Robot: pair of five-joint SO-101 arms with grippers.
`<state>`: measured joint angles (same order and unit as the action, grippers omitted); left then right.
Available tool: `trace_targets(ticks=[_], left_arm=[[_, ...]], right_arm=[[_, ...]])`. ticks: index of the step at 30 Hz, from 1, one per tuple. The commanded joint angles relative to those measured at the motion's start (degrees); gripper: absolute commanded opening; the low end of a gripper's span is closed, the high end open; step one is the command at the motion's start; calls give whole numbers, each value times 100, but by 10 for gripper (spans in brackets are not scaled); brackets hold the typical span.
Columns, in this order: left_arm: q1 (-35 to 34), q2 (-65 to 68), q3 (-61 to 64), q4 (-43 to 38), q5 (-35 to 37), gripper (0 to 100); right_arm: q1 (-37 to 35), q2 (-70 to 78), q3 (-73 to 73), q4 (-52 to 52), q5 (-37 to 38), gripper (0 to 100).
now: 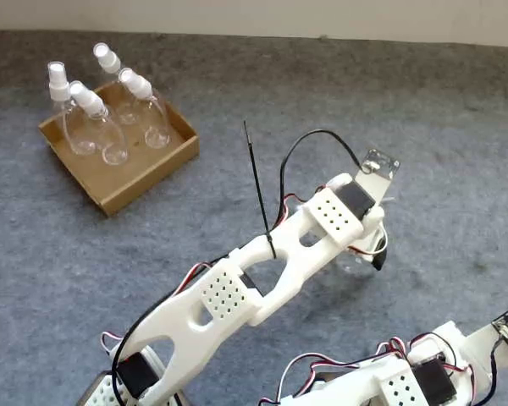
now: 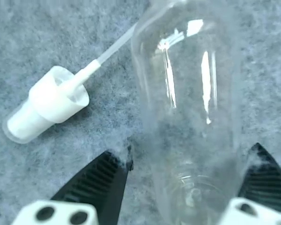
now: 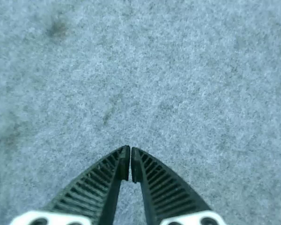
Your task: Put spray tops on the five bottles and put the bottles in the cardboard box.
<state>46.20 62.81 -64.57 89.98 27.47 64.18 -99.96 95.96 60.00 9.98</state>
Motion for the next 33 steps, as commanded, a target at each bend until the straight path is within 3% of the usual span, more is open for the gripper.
trace_targets(ticks=[1,4,10,17,27,33], left_arm=[[13,-127,-268,-62,-202,234],[4,-127,-347,-88,-378,153],[-13,-136,-655,97,-1125,174],[-154,-127,-1719,993,-1776,175],[-971,-136,-2756,1055,-1890,175],[-1033,-198,-3064,1099,-2602,152]], right_arm=[[40,-40,769,66,53,9],[40,-40,769,66,53,9],[31,-40,769,66,53,9],[31,-40,769,66,53,9],[22,-40,769,40,53,9],[-22,-40,813,22,53,9]])
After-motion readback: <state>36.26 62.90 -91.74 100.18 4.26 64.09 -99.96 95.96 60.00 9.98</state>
